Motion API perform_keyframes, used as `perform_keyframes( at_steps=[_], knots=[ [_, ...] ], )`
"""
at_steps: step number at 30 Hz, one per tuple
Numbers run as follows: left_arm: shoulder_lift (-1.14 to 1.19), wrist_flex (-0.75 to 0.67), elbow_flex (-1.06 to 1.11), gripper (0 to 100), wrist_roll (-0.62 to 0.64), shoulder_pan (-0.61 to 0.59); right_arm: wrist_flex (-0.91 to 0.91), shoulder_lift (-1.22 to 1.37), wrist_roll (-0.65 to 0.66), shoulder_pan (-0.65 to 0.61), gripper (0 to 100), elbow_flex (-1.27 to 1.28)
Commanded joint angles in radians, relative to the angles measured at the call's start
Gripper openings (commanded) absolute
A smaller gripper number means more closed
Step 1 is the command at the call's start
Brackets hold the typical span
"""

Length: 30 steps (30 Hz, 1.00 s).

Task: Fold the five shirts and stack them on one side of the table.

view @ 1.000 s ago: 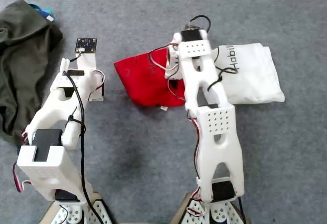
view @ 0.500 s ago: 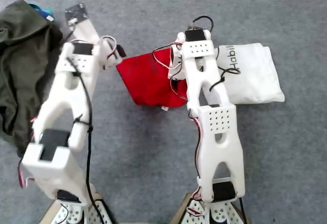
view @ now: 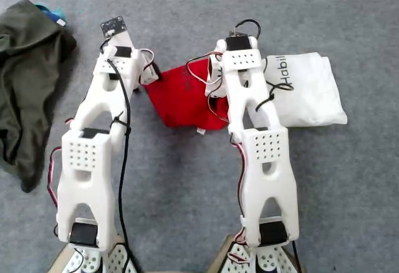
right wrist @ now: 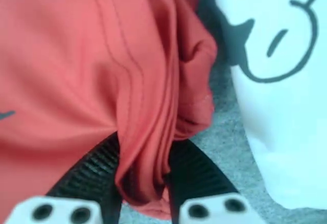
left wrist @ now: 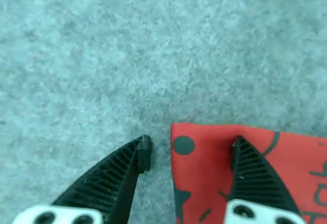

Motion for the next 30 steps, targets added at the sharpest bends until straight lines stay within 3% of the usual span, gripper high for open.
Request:
perform_keyframes(
  at_steps=[1, 8, 16, 24, 30],
  knots=[
    [0.089, 0.084, -0.213, 27, 0.077, 0.002, -0.014, 0.015, 0.002, 0.023, 2.1, -0.028],
    [0.287, 0.267, -0.559, 16, 0.120, 0.036, -0.012, 0.013, 0.002, 0.021, 2.1, -0.041],
    [0.431, 0.290, -0.829, 5, 0.118, 0.059, -0.012, 0.012, 0.018, 0.029, 2.1, -0.051],
    [0.434, 0.308, -1.041, 3, 0.031, 0.062, 0.049, 0.010, 0.044, 0.055, 1.5, -0.259],
    [0.301, 0.331, -1.032, 3, -0.026, 0.081, 0.051, -0.094, 0.060, 0.104, 1.5, -0.360]
  ],
)
